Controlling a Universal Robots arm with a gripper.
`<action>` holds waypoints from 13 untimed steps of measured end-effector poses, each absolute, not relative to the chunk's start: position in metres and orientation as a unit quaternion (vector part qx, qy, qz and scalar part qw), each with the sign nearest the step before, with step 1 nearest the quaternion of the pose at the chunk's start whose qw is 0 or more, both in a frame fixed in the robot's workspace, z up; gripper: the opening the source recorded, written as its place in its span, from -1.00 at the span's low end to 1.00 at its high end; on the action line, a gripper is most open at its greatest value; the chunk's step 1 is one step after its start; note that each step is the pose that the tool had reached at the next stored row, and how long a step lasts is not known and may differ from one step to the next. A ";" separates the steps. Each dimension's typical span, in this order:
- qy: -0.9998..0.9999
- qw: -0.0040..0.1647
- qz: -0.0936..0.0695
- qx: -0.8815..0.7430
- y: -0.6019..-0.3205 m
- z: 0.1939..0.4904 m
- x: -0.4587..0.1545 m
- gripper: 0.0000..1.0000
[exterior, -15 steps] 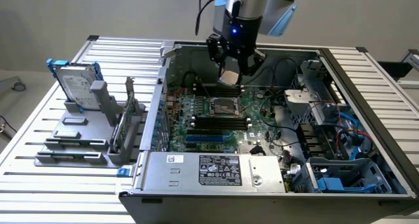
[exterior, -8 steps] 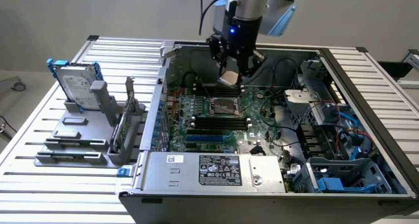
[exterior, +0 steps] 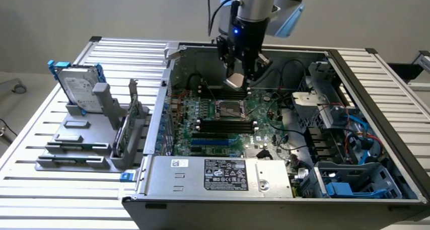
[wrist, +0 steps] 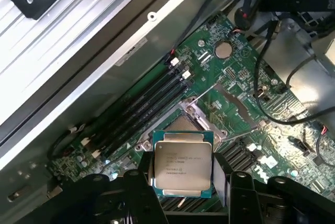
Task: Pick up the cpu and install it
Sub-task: 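Place the cpu into insertion slot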
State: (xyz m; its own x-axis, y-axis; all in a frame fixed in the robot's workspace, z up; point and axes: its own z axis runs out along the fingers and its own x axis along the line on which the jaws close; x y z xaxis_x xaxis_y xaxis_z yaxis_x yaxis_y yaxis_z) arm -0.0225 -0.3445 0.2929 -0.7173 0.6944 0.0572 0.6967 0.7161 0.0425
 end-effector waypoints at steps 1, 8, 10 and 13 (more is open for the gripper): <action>-0.923 0.018 -0.031 -0.384 -0.345 0.292 -0.022 0.09; -0.896 0.016 -0.032 -0.442 -0.345 0.289 -0.022 0.09; -0.888 0.016 -0.032 -0.458 -0.345 0.288 -0.022 0.09; -0.875 0.015 -0.032 -0.482 -0.345 0.287 -0.022 0.09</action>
